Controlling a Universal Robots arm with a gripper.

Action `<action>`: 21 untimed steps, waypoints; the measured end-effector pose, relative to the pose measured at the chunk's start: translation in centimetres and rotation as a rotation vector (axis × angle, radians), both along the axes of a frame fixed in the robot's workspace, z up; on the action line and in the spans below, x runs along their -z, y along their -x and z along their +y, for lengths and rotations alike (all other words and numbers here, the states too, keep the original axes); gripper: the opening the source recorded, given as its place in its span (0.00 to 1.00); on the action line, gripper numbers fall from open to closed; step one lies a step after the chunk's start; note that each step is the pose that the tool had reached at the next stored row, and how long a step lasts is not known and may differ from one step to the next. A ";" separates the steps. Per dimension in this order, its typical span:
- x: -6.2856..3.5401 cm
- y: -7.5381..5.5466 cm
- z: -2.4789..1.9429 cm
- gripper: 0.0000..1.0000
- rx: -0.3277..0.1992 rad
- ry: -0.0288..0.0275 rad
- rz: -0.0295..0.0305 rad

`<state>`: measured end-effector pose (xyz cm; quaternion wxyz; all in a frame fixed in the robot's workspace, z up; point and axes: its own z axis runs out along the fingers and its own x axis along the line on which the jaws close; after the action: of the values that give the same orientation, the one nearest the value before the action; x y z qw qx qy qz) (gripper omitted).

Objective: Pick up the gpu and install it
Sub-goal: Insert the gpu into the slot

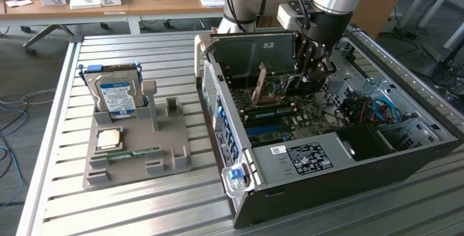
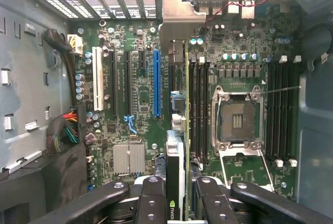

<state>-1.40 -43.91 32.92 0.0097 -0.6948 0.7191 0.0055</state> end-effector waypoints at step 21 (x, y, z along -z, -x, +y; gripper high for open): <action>0.37 0.2 0.00 0.27 -0.014 0.0000 -0.0028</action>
<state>-1.64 -43.91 32.54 0.0107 -0.6998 0.7142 0.0046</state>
